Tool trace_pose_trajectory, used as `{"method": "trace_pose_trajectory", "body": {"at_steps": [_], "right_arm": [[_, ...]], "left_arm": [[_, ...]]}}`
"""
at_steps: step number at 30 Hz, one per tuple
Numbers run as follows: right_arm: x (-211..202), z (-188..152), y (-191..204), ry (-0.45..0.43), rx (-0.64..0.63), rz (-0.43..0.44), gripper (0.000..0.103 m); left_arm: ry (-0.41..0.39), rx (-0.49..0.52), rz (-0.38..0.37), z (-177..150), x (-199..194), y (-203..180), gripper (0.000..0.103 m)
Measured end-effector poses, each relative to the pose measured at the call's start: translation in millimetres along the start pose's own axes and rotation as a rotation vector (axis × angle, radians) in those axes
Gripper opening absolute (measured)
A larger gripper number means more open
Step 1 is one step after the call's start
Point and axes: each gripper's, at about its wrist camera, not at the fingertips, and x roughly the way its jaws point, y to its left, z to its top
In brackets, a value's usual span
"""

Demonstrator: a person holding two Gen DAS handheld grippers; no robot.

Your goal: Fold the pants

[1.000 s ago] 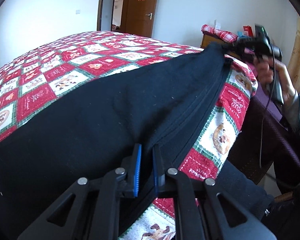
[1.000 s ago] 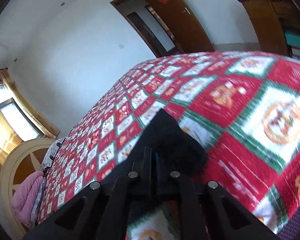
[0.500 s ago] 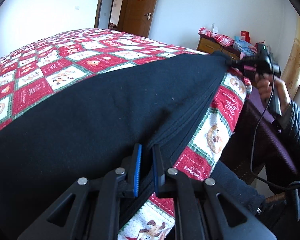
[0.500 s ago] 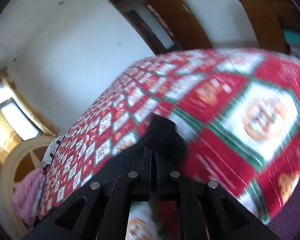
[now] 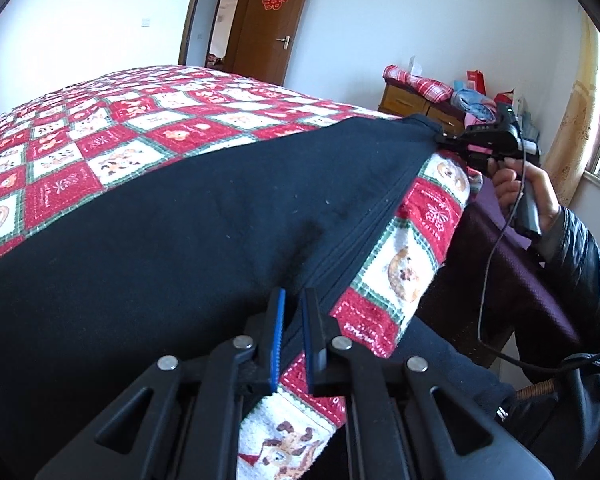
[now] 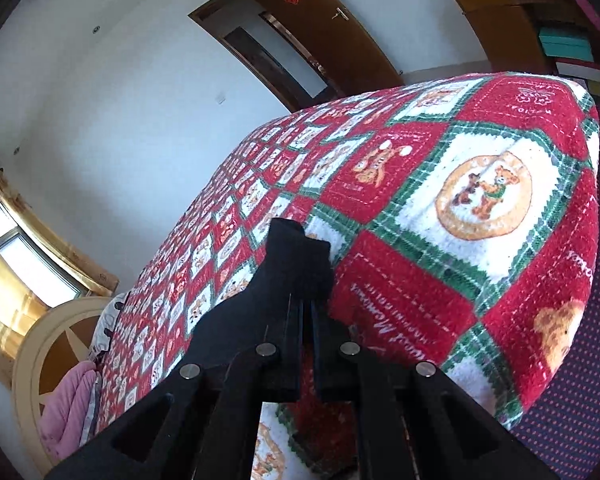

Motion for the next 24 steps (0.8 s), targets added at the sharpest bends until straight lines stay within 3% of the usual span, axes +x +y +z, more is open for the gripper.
{"method": "trace_pose_trajectory", "body": {"at_steps": [6,9,15,18,21,24], "right_arm": [[-5.0,-0.3,9.3,-0.04,-0.056,-0.033,0.003],[-10.8,3.4,10.5,-0.055,-0.069,-0.033,0.003],[-24.8,14.4,-1.7,-0.091,-0.079,-0.199,0.004],[-41.7,23.8,4.3,-0.169,-0.114,-0.281,0.004],[-44.2,37.3,20.9,-0.185,-0.165,-0.237,0.004],[-21.9,49.2,39.8,-0.114,-0.222,-0.18,0.004]], "left_arm": [[0.036,0.055,-0.009,-8.3,11.3,-12.5,0.009],[-0.005,0.07,-0.019,-5.6,2.3,-16.0,0.009],[-0.106,0.027,-0.003,7.7,-15.6,-8.2,0.009],[-0.09,-0.024,-0.016,11.2,-6.8,6.3,0.009],[-0.043,-0.047,-0.015,8.7,6.9,13.6,0.009],[-0.011,-0.062,-0.016,1.4,15.3,15.3,0.009]]}}
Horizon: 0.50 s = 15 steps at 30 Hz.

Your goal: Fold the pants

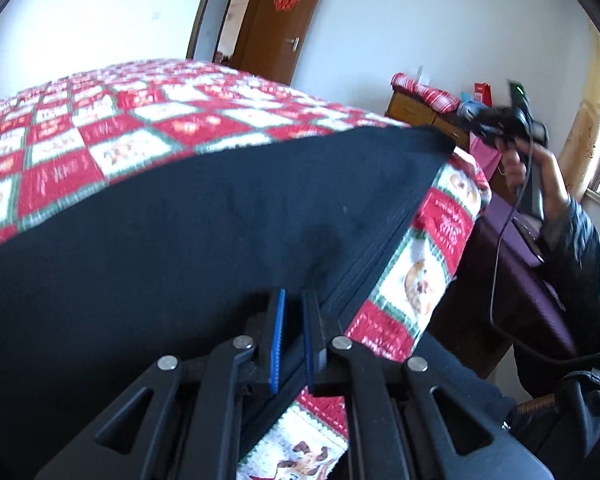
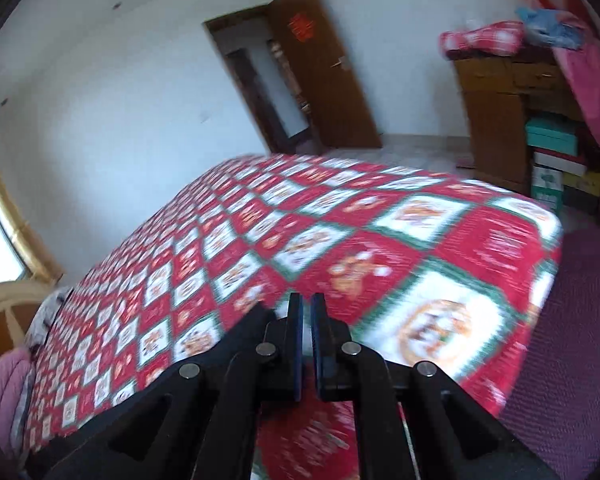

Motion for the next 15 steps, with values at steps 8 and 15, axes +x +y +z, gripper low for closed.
{"method": "trace_pose_trajectory", "body": {"at_steps": [8,15], "right_arm": [[100.8,14.0,20.0,0.388,-0.052,0.063,0.005],[101.8,20.0,24.4,0.376,-0.101,0.03,0.005]], "left_arm": [[-0.005,-0.017,-0.011,-3.0,-0.7,2.5,0.009],[-0.009,-0.021,-0.015,-3.5,-0.5,3.8,0.009]]}}
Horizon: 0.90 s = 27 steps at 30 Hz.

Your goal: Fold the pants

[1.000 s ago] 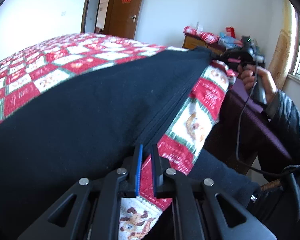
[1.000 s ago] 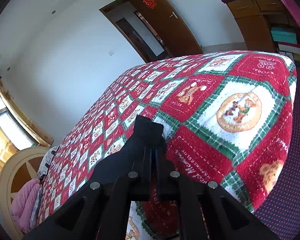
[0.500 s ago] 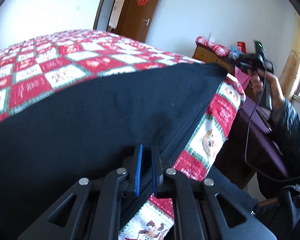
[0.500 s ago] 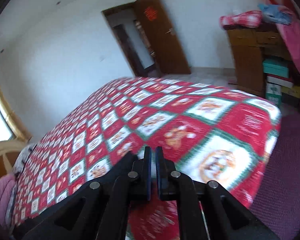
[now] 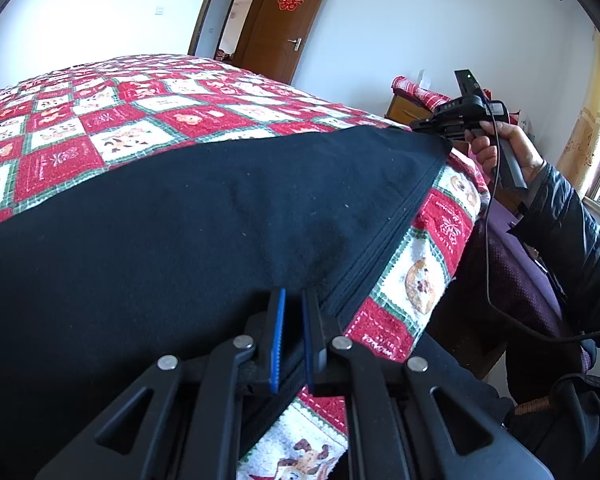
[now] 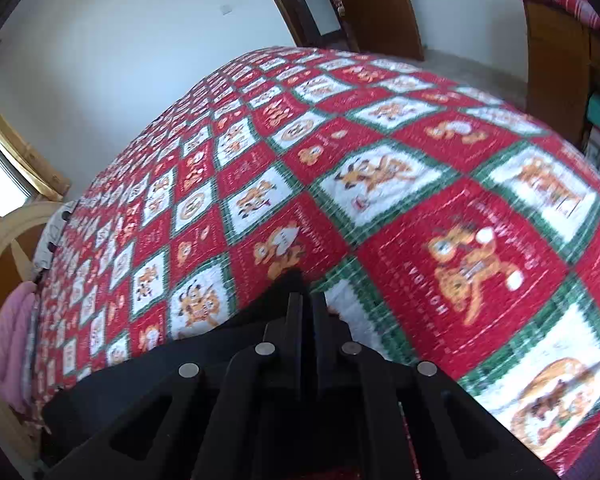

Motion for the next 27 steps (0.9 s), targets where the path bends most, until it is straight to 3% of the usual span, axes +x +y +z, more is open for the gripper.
{"method": "trace_pose_trajectory", "body": {"at_steps": [1,3,4,5,9,11,15,21,24,25,27], "right_arm": [[-0.2,1.1,1.2,0.002,-0.007,-0.009,0.005],[2.8,3.1,5.2,0.012,-0.017,-0.021,0.019],[4.2,3.4,7.3,0.019,-0.031,-0.027,0.043],[5.2,3.5,8.8,0.023,-0.042,-0.037,0.055],[6.6,0.5,15.4,0.03,-0.098,-0.064,0.053],[9.3,-2.8,19.2,0.039,-0.13,-0.079,0.028],[7.0,-5.6,21.1,0.021,-0.155,-0.048,0.012],[-24.7,-1.8,32.3,-0.153,-0.179,0.039,0.01],[-23.5,-1.5,37.0,-0.215,-0.205,-0.018,0.01],[-13.1,-1.1,33.0,-0.189,-0.199,-0.062,0.013],[5.9,-0.8,23.5,-0.111,-0.166,-0.119,0.036]], "left_arm": [[0.0,0.001,0.002,0.0,0.0,-0.2,0.009],[0.0,0.004,0.006,0.1,0.1,-1.1,0.009],[-0.001,0.006,0.008,0.1,0.2,-1.5,0.009],[-0.001,0.006,0.008,-0.4,0.1,-1.7,0.009],[0.0,0.007,0.007,-1.0,0.0,-1.5,0.009],[0.0,0.004,0.005,-0.6,-0.4,-1.0,0.009],[0.0,0.003,0.004,-0.8,-1.0,-0.6,0.009],[-0.001,0.001,0.002,-0.9,-0.6,-0.1,0.009],[-0.001,0.001,0.002,-1.0,-0.6,0.0,0.009],[-0.001,0.002,0.003,-1.1,-0.6,0.1,0.009],[-0.002,0.004,0.004,-1.1,-1.6,-0.1,0.009]]}}
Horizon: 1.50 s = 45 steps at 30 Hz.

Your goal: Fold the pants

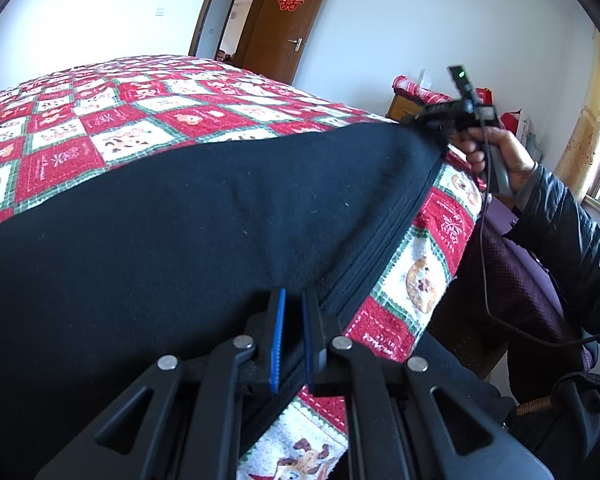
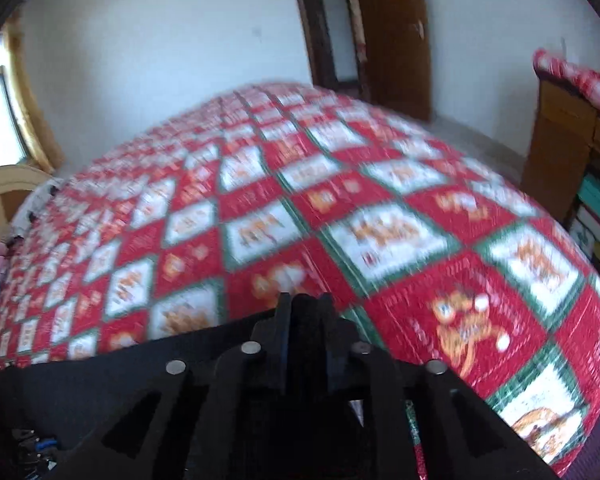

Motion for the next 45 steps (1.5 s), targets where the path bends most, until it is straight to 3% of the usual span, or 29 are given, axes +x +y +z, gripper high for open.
{"method": "trace_pose_trajectory", "body": {"at_steps": [1,6,9,12,15,18,22,25,27,28,33,36,40,41,45], "right_arm": [[6.7,-2.8,-4.0,0.029,0.008,-0.056,0.05],[-30.4,-10.9,-13.9,-0.083,0.036,-0.13,0.051],[-56.9,-23.5,2.0,-0.132,-0.017,-0.057,0.051],[-50.7,-42.0,29.2,-0.06,-0.146,-0.039,0.052],[-31.5,-60.4,43.7,0.016,-0.239,-0.151,0.052],[-32.1,-69.5,50.6,0.013,-0.303,-0.2,0.052],[-39.7,-64.9,47.1,0.004,-0.269,-0.205,0.052],[-60.1,-66.6,48.5,-0.081,-0.249,-0.124,0.052],[-51.6,-69.3,49.6,-0.028,-0.251,-0.082,0.052],[-40.1,-72.2,48.1,0.032,-0.251,-0.088,0.052],[-40.9,-79.4,52.0,0.038,-0.298,-0.118,0.052],[-42.0,-81.9,51.1,0.042,-0.301,-0.113,0.052],[-48.2,-83.1,54.9,0.032,-0.291,-0.132,0.052],[-52.4,-82.0,56.9,0.02,-0.271,-0.119,0.052],[-66.1,-77.9,80.1,-0.011,-0.205,0.068,0.052]], "left_arm": [[-0.002,0.002,0.002,0.1,-0.9,-0.3,0.009],[-0.024,0.032,0.03,2.0,-6.3,-8.4,0.009],[-0.003,0.052,0.024,1.4,-0.7,-13.1,0.009],[0.017,0.078,0.019,-3.4,3.6,-17.3,0.009],[0.021,0.045,-0.006,-5.0,2.5,-12.4,0.009],[0.019,0.023,-0.02,-7.1,0.7,-10.9,0.009],[-0.036,0.073,0.021,-1.5,-14.0,-22.8,0.011],[-0.039,0.07,0.032,0.8,-14.1,-21.7,0.027],[-0.01,0.054,0.039,-2.2,-7.2,-16.4,0.029],[0.002,0.049,0.045,-4.2,-4.1,-14.9,0.029],[-0.008,0.047,0.061,-3.0,-8.1,-15.0,0.029],[-0.032,0.061,0.102,-1.4,-14.3,-16.9,0.045],[-0.086,0.051,0.164,0.3,-36.1,-3.2,0.045],[-0.103,0.042,0.196,0.5,-42.4,3.1,0.046],[-0.172,-0.073,0.338,-1.3,-73.2,46.7,0.054]]}}
